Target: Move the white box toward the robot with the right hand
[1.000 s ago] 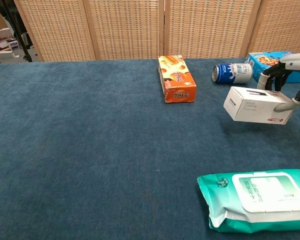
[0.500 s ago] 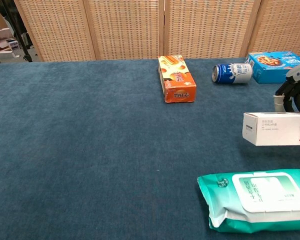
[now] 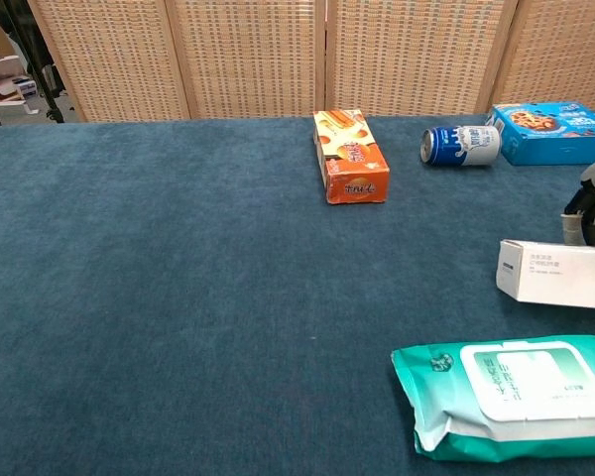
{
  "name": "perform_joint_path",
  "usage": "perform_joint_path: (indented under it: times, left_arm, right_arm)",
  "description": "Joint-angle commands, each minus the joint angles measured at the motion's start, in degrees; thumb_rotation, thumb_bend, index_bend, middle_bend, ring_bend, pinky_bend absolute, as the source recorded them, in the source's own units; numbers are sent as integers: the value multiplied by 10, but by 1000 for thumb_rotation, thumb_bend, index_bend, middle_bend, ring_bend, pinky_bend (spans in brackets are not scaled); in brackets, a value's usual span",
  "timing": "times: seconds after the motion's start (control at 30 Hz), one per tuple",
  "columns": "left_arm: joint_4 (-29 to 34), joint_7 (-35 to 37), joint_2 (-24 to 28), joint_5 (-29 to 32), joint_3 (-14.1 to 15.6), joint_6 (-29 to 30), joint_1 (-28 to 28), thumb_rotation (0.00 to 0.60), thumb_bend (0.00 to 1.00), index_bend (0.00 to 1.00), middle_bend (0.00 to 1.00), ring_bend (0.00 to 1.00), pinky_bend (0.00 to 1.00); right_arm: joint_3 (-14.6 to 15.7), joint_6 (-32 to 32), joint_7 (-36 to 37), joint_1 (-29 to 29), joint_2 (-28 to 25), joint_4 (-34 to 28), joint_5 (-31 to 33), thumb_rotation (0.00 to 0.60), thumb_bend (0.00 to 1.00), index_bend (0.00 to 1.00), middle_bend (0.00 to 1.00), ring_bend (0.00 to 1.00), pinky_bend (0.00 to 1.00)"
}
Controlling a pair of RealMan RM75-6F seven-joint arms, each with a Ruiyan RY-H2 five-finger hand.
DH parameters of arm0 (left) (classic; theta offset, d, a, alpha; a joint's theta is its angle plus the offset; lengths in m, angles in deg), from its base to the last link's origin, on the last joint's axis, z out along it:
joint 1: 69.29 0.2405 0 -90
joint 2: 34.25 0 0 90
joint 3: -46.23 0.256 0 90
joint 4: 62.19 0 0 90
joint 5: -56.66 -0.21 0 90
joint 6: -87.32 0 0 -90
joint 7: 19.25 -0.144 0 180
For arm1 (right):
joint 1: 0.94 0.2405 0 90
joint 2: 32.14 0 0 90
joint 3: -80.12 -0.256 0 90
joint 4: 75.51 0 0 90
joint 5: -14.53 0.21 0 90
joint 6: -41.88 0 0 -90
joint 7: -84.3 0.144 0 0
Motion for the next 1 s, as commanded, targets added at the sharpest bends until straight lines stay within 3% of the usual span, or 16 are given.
perform_joint_path:
  times: [0.03, 0.07, 0.13, 0.5, 0.63, 0.8, 0.93, 1.0]
  left_arm:
    - [0, 0, 0, 0, 0, 0, 0, 600, 0, 0, 0, 0, 0]
    - [0, 1, 0, 0, 0, 0, 0, 600, 0, 0, 0, 0, 0]
    - [0, 1, 0, -1, 0, 1, 0, 600, 0, 0, 0, 0, 0]
    - [1, 3, 1, -5, 2, 4, 2, 600, 0, 0, 0, 0, 0]
    - [1, 3, 1, -7, 2, 6, 2, 600, 0, 0, 0, 0, 0]
    - [1, 5, 2, -9, 3, 7, 3, 600, 0, 0, 0, 0, 0]
    - [0, 8, 2, -8, 2, 7, 4, 600, 0, 0, 0, 0, 0]
    - [-1, 9, 3, -7, 2, 7, 4, 600, 0, 0, 0, 0, 0]
  right_arm:
    - [-6, -37, 7, -8, 5, -1, 6, 600, 240, 0, 0, 0, 80]
    - [-13, -54, 9, -15, 2, -6, 2, 600, 122, 0, 0, 0, 64]
    - [-26, -77, 12, -27, -6, -15, -6, 600, 40, 0, 0, 0, 48]
    - [-88, -185, 13, -106, -34, -61, -99, 600, 0, 0, 0, 0, 14]
    - [-102, -238, 4, -146, -14, -62, -152, 600, 0, 0, 0, 0, 14]
    - [-113, -288, -24, -192, 48, -28, -196, 600, 0, 36, 5, 0, 14]
    - [-122, -319, -56, -218, 94, 17, -211, 600, 0, 143, 122, 18, 71]
    - [-128, -335, -68, -231, 116, 45, -225, 600, 18, 221, 212, 88, 139]
